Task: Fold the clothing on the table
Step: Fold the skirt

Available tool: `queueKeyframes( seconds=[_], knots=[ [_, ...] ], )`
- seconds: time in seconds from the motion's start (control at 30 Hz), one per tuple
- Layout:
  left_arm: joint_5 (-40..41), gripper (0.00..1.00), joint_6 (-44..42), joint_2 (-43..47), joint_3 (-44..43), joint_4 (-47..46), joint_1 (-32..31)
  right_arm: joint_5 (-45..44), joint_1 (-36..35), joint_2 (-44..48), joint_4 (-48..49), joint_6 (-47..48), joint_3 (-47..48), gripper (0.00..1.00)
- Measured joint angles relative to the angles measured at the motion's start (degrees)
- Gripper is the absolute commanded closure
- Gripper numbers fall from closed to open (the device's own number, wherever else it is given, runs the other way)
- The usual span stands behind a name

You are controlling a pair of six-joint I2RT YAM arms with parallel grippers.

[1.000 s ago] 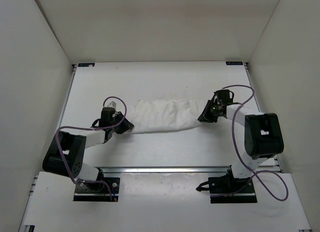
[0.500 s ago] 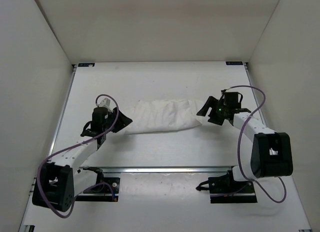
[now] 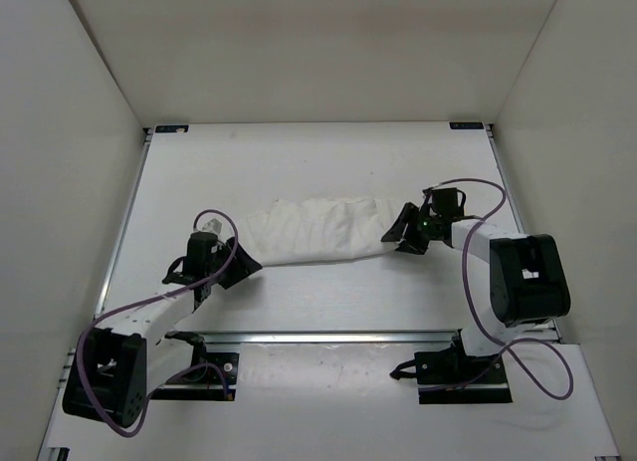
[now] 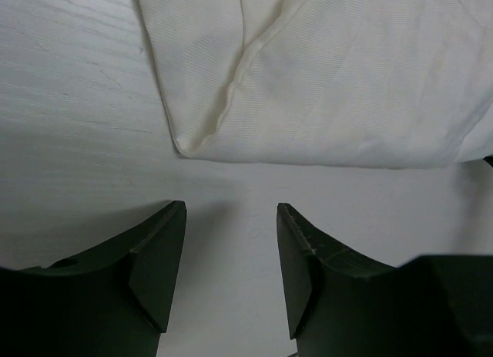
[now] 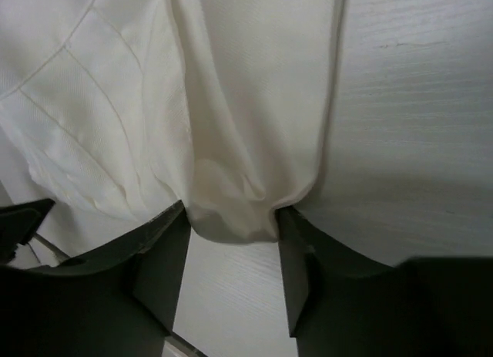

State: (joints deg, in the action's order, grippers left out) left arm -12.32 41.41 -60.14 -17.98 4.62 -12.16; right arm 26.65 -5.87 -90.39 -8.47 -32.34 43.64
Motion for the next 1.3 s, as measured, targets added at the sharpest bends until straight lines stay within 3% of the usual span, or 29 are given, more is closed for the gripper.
queueKeyframes(
  seconds=[0.07, 0.1, 0.43, 0.57, 0.63, 0.73, 0.9, 1.07, 1.3],
  knots=[
    [0.4, 0.37, 0.0, -1.0, 0.1, -0.4, -0.4, 0.6, 0.3, -1.0, 1.7, -0.9, -0.9, 0.92],
    [0.7, 0.37, 0.0, -1.4, 0.2, -0.7, -0.5, 1.0, 0.4, -1.4, 2.2, -1.2, -1.4, 1.00],
    [4.5, 0.34, 0.2, -4.6, -0.5, -4.9, -1.7, 1.8, 1.0, -2.0, 2.8, -2.3, -2.0, 0.99],
    [7.7, 0.37, -0.1, -7.4, -2.2, -6.0, -3.1, 1.8, 1.1, -2.0, 2.7, -2.1, -2.0, 1.00],
    [8.2, 0.44, 0.0, -8.9, -2.6, -7.3, -3.2, 1.8, 1.1, -2.0, 2.6, -1.9, -1.9, 1.00],
    [8.5, 1.00, 0.0, -13.5, -4.7, -9.0, -3.7, 1.7, 1.7, -2.0, 1.3, -1.1, -1.5, 1.00],
    [4.8, 1.00, -0.9, -23.3, -9.9, -13.7, -7.4, -0.9, 4.9, -0.9, -4.9, 0.8, 1.3, 1.00],
    [2.8, 1.00, 1.6, -25.9, -9.8, -19.0, -13.3, -6.4, 7.2, 2.9, -16.2, 4.2, 10.9, 1.00],
    [1.2, 1.00, 3.8, -27.9, -9.7, -22.4, -15.5, -11.4, -3.7, 3.1, -25.1, 10.0, 31.7, 1.00]
  ],
)
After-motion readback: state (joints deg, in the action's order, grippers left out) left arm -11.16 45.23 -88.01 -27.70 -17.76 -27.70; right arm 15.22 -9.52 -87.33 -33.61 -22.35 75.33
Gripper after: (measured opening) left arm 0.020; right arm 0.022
